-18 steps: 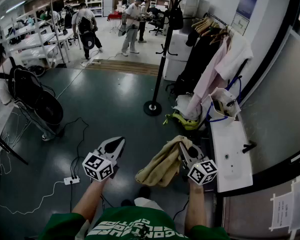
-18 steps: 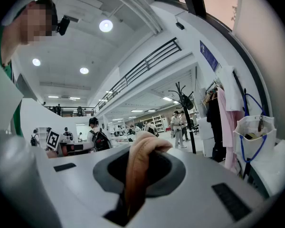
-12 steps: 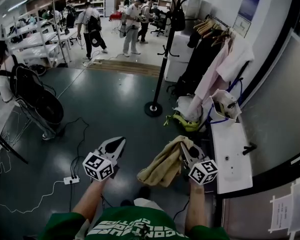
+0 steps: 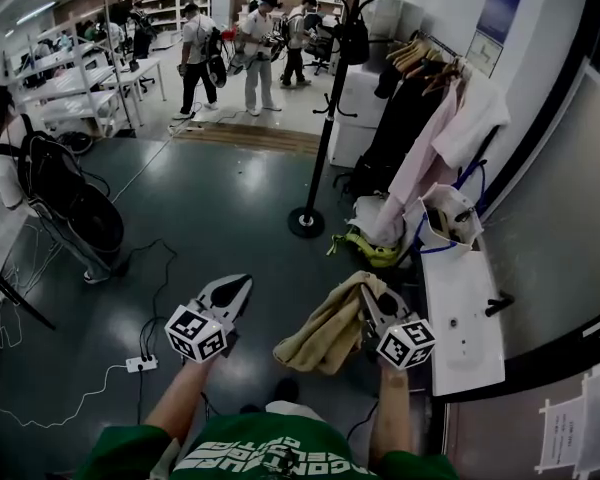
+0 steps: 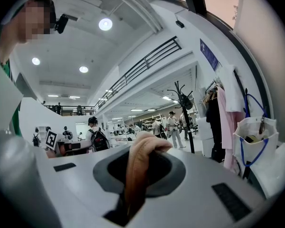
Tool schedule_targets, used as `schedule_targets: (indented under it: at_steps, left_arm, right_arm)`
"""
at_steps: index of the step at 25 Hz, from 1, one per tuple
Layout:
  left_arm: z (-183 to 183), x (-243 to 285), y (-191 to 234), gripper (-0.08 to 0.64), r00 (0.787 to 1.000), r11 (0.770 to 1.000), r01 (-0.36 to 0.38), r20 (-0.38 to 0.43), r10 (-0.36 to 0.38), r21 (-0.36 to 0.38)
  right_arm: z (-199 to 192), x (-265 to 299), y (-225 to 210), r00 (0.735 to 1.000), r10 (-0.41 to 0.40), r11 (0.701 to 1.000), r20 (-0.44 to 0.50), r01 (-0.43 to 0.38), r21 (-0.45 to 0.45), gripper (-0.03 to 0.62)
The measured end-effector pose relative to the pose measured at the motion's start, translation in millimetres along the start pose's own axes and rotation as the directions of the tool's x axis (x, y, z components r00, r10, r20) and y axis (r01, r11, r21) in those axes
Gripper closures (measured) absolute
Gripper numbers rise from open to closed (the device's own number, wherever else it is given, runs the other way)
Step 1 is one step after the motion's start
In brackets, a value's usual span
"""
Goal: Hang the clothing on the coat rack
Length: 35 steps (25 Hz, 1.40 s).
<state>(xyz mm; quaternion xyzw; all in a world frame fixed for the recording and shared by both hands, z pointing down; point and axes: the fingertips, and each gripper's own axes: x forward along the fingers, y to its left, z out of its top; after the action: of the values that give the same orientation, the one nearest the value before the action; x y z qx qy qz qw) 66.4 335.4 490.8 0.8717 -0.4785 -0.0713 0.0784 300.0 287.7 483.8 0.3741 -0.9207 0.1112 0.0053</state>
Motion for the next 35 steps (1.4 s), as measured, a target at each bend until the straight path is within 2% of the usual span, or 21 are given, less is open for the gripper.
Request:
schedule_targets:
  at_steps: [16,26,35]
  left_arm:
    - [-3,45,-2,0.556,0.999,0.999,-0.043,-0.003,0.043,0.014]
    - [-4,62,-2,0.557,0.999,0.998,-0.053,-0.01,0.053,0.023]
    - [-6,86,21,0.556,0.999,0.999,-0.04,0.005,0.04,0.006]
  right_arm:
    - [18,20,-34,0.998,0.07,0.997,0.005,-0.07,-0.013,0.549]
    - [24,31,-49,0.997,0.082,0.996,0.001,-0.082,-0.02,0.549]
    - [24,54,-57,0.997,0.083,0.996,-0.005,-0.083,-0.021,0.549]
